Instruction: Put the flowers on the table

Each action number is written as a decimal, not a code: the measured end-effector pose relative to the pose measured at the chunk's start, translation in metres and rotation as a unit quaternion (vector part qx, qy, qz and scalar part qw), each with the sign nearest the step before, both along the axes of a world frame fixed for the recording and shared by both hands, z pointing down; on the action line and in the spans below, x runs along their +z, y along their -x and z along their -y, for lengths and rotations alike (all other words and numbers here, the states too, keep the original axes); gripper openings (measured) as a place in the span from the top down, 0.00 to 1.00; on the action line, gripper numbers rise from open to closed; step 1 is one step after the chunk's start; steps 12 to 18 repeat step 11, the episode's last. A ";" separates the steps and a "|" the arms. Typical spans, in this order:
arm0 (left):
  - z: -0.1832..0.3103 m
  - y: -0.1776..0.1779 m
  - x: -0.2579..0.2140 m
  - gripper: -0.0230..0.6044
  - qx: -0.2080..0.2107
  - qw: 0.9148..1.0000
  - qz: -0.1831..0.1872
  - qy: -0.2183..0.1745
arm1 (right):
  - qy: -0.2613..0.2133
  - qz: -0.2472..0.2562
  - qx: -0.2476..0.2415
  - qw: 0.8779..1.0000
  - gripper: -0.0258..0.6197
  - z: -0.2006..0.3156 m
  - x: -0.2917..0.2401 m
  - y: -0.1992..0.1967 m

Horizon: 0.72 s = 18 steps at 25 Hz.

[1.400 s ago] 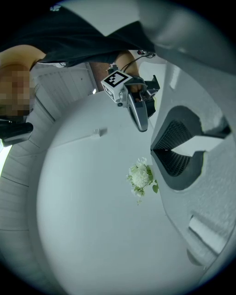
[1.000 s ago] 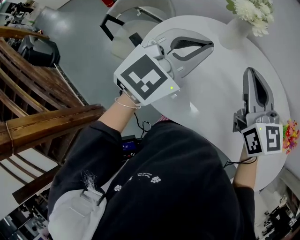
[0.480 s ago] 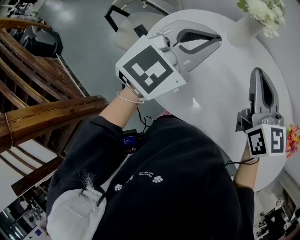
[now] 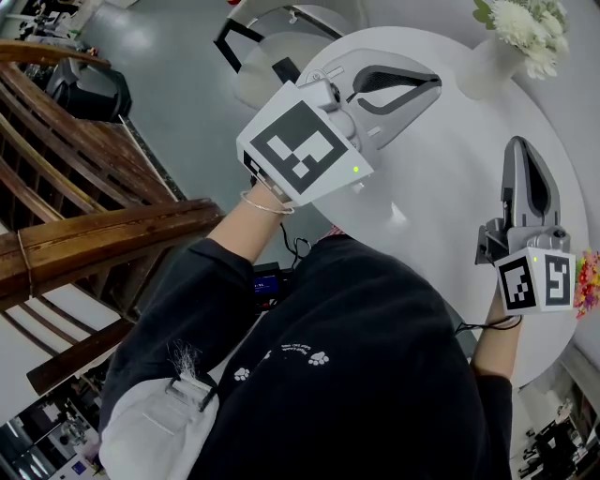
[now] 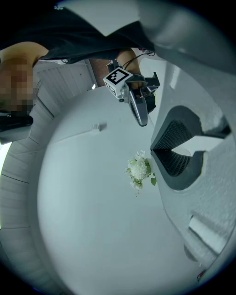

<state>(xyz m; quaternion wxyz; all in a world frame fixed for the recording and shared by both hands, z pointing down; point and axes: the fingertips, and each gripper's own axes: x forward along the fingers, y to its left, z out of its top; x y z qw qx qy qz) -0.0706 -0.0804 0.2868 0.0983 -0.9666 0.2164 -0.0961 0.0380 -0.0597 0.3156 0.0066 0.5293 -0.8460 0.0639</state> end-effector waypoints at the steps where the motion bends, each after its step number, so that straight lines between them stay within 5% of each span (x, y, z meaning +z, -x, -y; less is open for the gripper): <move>1: 0.000 0.000 0.000 0.97 0.000 1.000 0.000 0.000 | 0.000 0.000 0.001 1.000 0.94 0.001 0.000 0.000; 18: 0.006 0.001 0.006 0.97 -0.001 1.000 -0.004 0.007 | 0.003 0.004 0.006 1.000 0.94 0.012 0.004 0.001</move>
